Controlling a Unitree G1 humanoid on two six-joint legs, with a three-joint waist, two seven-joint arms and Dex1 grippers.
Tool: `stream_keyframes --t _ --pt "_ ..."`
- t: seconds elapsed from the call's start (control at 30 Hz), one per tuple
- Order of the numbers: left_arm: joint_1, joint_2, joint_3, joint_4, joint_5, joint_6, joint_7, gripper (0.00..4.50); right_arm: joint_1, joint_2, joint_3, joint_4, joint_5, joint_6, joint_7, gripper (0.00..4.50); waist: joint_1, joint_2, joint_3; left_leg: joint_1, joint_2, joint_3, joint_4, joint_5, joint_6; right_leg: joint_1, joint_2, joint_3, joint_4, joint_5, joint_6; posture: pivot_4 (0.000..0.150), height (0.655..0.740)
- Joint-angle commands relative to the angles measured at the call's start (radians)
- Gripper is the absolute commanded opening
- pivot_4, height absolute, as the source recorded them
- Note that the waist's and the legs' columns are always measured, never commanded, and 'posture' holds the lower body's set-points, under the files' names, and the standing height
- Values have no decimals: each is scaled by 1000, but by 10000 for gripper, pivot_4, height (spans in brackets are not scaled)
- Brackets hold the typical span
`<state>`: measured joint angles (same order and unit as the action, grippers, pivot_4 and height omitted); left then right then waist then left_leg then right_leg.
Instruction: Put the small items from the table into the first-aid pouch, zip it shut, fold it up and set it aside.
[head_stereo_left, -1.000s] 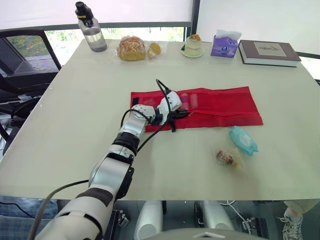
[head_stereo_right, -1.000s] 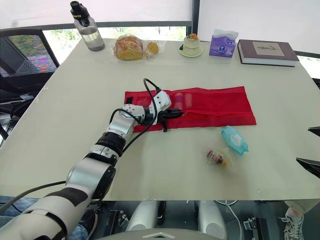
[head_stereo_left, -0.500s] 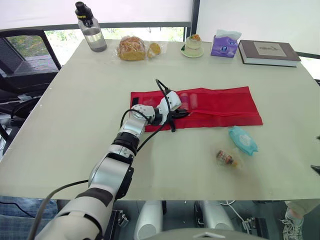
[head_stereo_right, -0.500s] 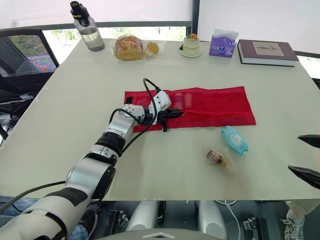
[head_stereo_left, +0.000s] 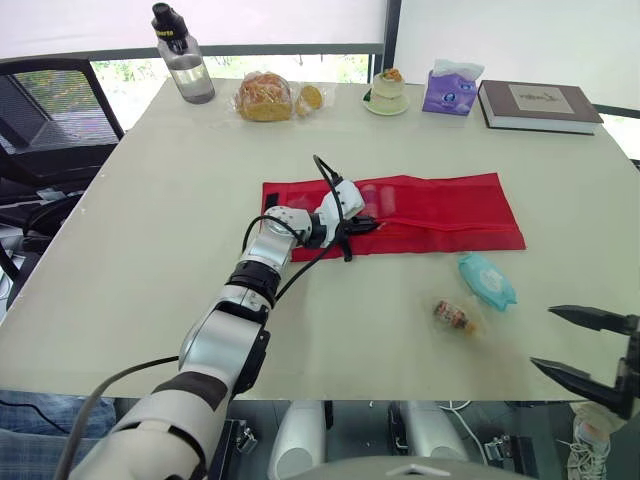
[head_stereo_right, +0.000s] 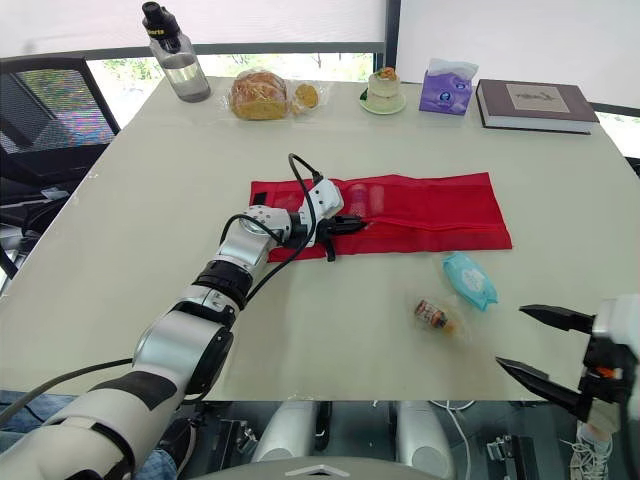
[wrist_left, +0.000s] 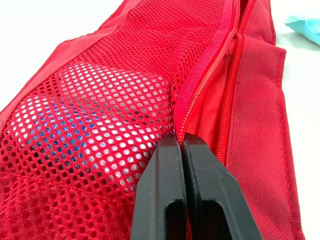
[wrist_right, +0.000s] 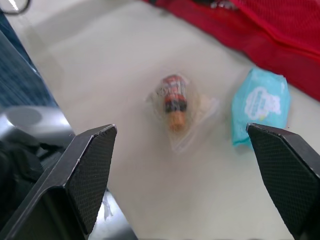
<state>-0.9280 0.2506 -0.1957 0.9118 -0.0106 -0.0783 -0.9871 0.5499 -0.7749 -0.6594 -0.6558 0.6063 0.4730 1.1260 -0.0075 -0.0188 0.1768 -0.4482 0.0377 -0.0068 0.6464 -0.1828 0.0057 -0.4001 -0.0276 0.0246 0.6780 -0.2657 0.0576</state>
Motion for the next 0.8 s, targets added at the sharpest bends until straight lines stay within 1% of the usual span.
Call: stream_keyframes --t 0.03,0.17,0.27,0.37,0.4,0.53,0.6,0.67,0.7,0.8 --pt "-20 -7 12 -13 1 -15 1 0 -30 16 96 -42 -67 -49 -69 44241 0 0 0 0 0 0 0 0 0 0 0 0 0 0 0 1500 7400" --pt "-21 -13 11 -11 5 -17 2 0 -75 12 251 -33 -193 -76 -149 44241 2 -1 0 0 0 0 0 0 0 0 0 0 0 0 0 1500 7400" --pt "-17 -19 9 -21 9 -15 1 0 -130 -3 352 13 -273 -79 -195 44241 3 0 0 0 0 0 1 0 0 0 0 0 0 0 0 1500 7400" --pt "-13 -20 6 -30 9 -10 -6 0 -188 7 424 51 -308 -83 -224 44241 5 0 0 0 0 0 2 0 0 0 0 0 0 0 -1 1500 7400" --pt "-13 -19 7 -30 10 -10 -6 0 -203 11 451 60 -322 -80 -235 44241 5 0 0 -1 0 0 2 0 0 0 0 0 1 2 -3 1500 7400" --pt "-16 -16 9 -29 12 -11 -3 0 -244 25 529 99 -375 -113 -268 44241 8 0 0 0 0 0 2 0 0 0 0 0 1 2 -4 1500 7400" --pt "-16 -15 9 -31 13 -10 -1 0 -249 26 550 106 -387 -113 -277 39015 8 0 0 -1 0 0 2 0 0 0 0 0 1 2 -4 1500 7400" --pt "-15 -13 7 -34 16 -11 0 0 -251 16 567 120 -417 -125 -285 30427 8 0 0 0 0 0 2 0 0 0 0 0 1 2 -4 1500 7400" --pt "-14 -12 7 -35 17 -11 0 0 -251 16 570 122 -420 -126 -287 27486 8 0 0 -1 0 0 2 0 0 0 0 0 1 2 -4 1500 7400" --pt "-12 -12 8 -37 19 -10 -1 0 -263 34 560 101 -397 -112 -303 13532 7 0 0 0 0 0 2 0 0 0 0 0 1 2 -4 1500 7400"
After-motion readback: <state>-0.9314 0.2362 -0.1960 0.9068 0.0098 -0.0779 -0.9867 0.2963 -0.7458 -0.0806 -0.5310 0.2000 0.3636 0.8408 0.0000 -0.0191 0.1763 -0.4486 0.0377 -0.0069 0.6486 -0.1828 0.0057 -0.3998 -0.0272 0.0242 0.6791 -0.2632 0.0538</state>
